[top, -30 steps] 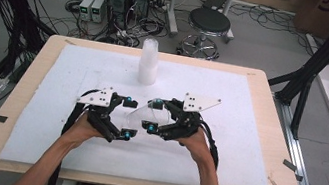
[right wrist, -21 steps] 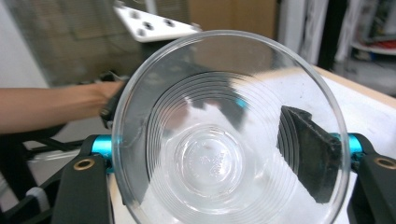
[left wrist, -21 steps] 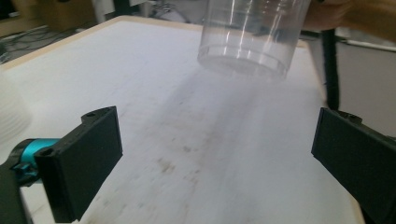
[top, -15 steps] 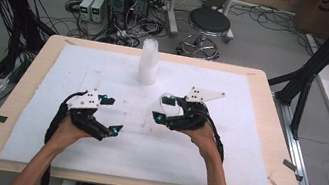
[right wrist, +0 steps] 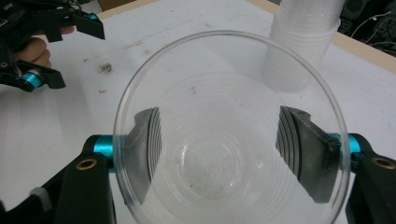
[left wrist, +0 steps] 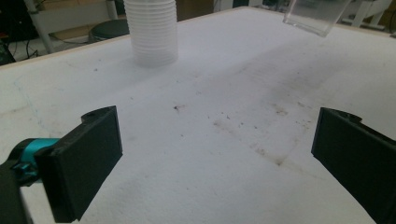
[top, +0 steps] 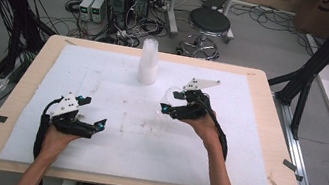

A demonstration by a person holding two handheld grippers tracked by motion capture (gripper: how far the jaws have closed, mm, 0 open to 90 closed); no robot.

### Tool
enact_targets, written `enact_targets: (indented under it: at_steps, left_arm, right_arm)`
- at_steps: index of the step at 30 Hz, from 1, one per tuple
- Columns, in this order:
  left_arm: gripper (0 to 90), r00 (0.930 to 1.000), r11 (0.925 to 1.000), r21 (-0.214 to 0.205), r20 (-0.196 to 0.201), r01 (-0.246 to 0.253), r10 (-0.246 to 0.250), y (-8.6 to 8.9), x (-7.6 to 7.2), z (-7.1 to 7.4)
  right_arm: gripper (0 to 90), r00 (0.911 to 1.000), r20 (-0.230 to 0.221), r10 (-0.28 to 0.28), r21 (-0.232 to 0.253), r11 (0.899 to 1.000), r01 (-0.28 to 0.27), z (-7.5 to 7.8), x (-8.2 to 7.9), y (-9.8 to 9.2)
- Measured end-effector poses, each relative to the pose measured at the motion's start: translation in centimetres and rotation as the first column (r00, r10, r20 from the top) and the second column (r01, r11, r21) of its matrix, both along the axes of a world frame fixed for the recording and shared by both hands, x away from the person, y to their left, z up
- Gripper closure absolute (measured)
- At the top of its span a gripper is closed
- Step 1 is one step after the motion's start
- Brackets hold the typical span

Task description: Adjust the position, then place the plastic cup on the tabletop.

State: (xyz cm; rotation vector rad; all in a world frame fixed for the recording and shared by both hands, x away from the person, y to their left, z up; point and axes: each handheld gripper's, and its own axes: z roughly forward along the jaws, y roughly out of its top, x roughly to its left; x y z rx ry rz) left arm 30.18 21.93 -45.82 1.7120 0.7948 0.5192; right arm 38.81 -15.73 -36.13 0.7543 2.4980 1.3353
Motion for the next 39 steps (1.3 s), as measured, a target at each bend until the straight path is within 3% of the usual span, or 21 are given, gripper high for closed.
enact_targets:
  at_steps: [7, 29, 32, 39]
  left_arm:
    - [1.7, 0.9996, 0.9995, -0.019, -0.017, -0.024, 0.024, 0.4, -0.2, -1.1]
    - [1.7, 0.9994, 0.9966, -0.076, -0.015, -0.032, 0.031, 0.9, -0.3, -1.2]
    - [1.7, 0.9992, 0.9946, -0.097, -0.022, -0.037, 0.035, 1.1, -0.2, -1.3]
    - [1.8, 0.9998, 0.9966, -0.080, -0.009, -0.018, 0.018, 1.0, -0.3, -1.3]
  right_arm:
    - [31.6, 0.9997, -0.020, -0.011, -0.050, 0.999, 0.010, -0.6, 0.5, 0.4]
    - [32.0, 0.9996, -0.023, -0.018, -0.067, 0.998, 0.016, -0.8, 0.9, 0.7]
    - [32.0, 0.9988, -0.020, -0.043, -0.109, 0.993, 0.041, -1.2, 1.2, 1.0]
    - [31.9, 0.9983, -0.025, -0.052, -0.181, 0.982, 0.047, -2.3, 1.8, 2.2]
